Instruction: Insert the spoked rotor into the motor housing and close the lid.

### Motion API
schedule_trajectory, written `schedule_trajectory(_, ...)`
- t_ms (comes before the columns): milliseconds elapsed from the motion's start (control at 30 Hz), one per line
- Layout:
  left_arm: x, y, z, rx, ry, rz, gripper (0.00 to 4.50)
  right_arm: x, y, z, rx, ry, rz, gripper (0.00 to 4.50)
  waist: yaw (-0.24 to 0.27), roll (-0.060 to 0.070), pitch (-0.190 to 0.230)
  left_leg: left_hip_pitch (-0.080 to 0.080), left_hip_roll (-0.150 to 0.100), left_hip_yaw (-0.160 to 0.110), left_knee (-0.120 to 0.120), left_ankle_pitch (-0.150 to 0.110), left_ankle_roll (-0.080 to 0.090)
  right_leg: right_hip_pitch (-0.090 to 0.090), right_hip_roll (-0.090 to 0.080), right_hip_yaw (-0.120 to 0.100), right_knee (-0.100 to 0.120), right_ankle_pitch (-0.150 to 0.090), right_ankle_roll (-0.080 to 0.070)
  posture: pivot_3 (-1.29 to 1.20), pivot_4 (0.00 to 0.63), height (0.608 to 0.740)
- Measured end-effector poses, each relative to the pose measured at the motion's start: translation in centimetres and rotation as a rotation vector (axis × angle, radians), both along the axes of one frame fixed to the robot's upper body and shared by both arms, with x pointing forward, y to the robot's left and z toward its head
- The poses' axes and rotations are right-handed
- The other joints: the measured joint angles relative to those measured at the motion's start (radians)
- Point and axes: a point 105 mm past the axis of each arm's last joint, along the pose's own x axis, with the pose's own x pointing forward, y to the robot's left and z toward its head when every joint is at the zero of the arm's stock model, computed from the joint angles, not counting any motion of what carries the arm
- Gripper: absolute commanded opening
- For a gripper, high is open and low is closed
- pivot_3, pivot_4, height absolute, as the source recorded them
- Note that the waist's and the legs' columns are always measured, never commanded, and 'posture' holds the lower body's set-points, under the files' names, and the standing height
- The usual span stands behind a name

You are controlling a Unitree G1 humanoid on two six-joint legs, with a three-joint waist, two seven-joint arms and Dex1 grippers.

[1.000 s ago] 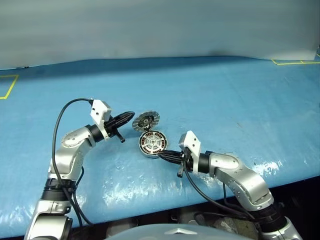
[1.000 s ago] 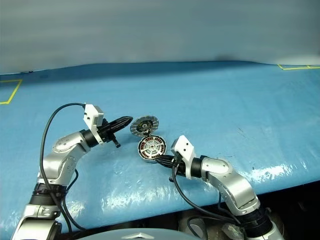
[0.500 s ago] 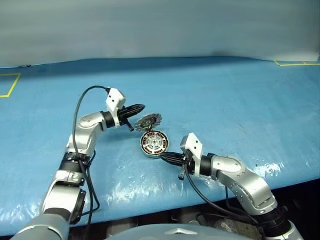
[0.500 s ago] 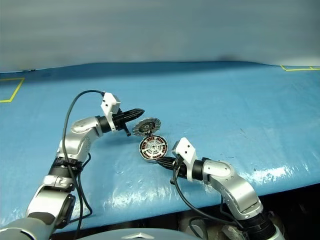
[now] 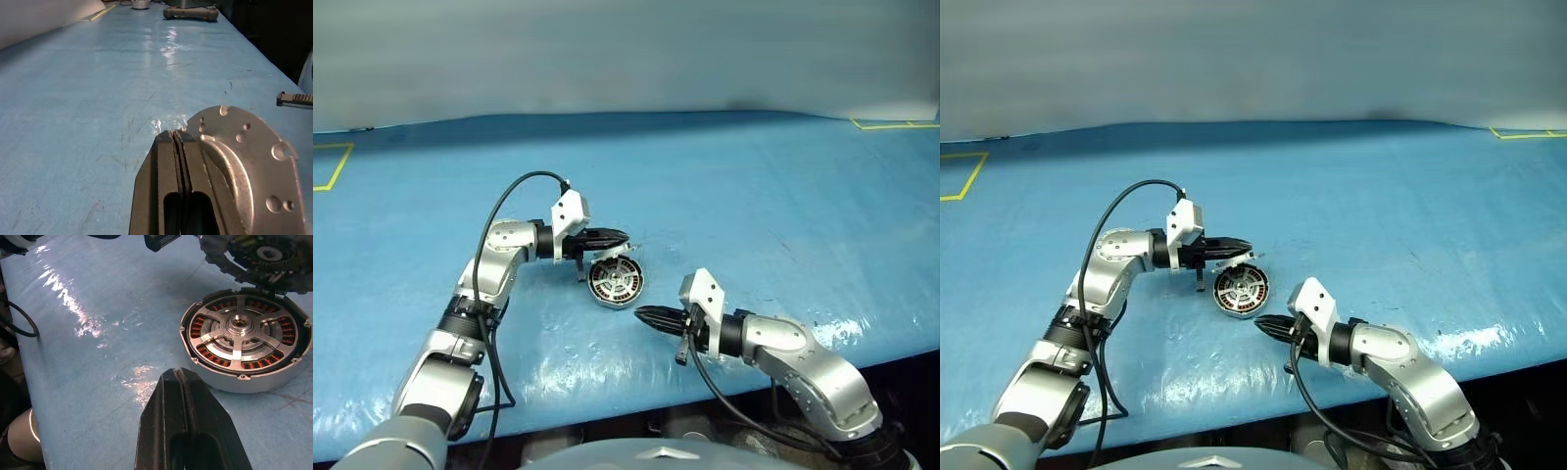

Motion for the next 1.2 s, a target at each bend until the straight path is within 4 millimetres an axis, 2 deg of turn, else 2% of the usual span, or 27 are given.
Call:
schedule_trajectory(200, -1.6, -0.5, -2.1, 0.131, -0.024, -0.082, 0.03, 0.4, -0.5, 0.4, -0.014, -0.025, -0.034, 0.03, 0.001, 0.0, 0.0, 0.0, 0.0, 0.0, 0.001, 0.0, 0.0, 0.0, 0.0, 0.0, 0.001, 0.0, -0.001, 0.0, 0.15, 0.74)
schedule_trajectory(333, -1.7, -0.6, -3.6, 0.188, -0.029, -0.088, 0.03, 0.6, -0.5, 0.6, -0.014, -0.035, -0.037, 0.03, 0.004, 0.0, 0.0, 0.0, 0.0, 0.0, 0.002, 0.0, 0.0, 0.0, 0.0, 0.0, 0.001, 0.0, -0.001, 0.0, 0.15, 0.74)
schedule_trajectory(633, -2.8, -0.6, -4.0, 0.185, -0.06, -0.12, 0.03, 0.7, -0.5, 0.5, -0.015, -0.038, -0.047, 0.03, 0.004, 0.0, 0.0, 0.0, 0.0, 0.0, 0.002, 0.0, 0.0, 0.001, 0.0, 0.0, 0.001, 0.0, -0.001, 0.0, 0.15, 0.74)
schedule_trajectory(733, -3.4, -0.5, -3.9, 0.131, -0.012, -0.103, 0.03, 0.8, -0.3, 0.7, -0.007, -0.042, -0.047, 0.03, 0.003, 0.0, 0.0, 0.0, 0.002, 0.0, 0.002, 0.0, 0.0, 0.0, 0.0, 0.0, 0.001, 0.0, 0.0, 0.0, 0.15, 0.74)
schedule_trajectory(800, -3.5, -0.3, -3.0, 0.075, -0.002, -0.074, 0.03, 0.8, -0.2, 0.7, -0.002, -0.045, -0.045, 0.03, 0.002, 0.0, 0.0, 0.0, 0.002, 0.0, 0.002, 0.0, 0.0, 0.0, 0.0, 0.0, 0.001, 0.0, 0.0, 0.0, 0.15, 0.74)
schedule_trajectory(900, -3.9, 0.7, 0.2, -0.02, -0.062, -0.018, 0.03, 1.0, -0.1, 0.8, -0.004, -0.053, -0.042, 0.03, -0.002, 0.0, 0.0, 0.0, 0.005, 0.0, 0.002, 0.0, 0.001, 0.0, 0.0, 0.001, 0.001, 0.0, 0.0, 0.0, 0.15, 0.74)
schedule_trajectory(967, -4.4, 1.4, 1.0, -0.054, -0.078, 0.023, 0.03, 1.0, 0.1, 0.8, 0.004, -0.054, -0.043, 0.03, -0.002, 0.0, 0.0, 0.0, 0.005, 0.0, 0.002, 0.0, 0.001, 0.0, 0.0, 0.001, 0.001, 0.0, 0.0, 0.0, 0.15, 0.74)
schedule_trajectory(1067, -5.2, 2.5, 0.2, -0.034, -0.051, 0.082, 0.03, 1.0, 0.3, 0.8, 0.008, -0.055, -0.037, 0.03, -0.002, 0.0, 0.0, 0.0, 0.005, 0.0, 0.002, 0.0, 0.001, 0.0, 0.0, 0.001, 0.001, 0.0, 0.0, 0.0, 0.15, 0.74)
schedule_trajectory(1200, -6.2, 5.2, -1.3, -0.01, 0.014, 0.226, 0.03, 1.0, 0.3, 0.7, 0.005, -0.052, -0.035, 0.03, -0.005, 0.001, 0.0, 0.0, 0.005, 0.0, 0.002, 0.0, 0.0, 0.0, 0.0, 0.001, 0.001, -0.004, -0.004, 0.0, 0.15, 0.74)
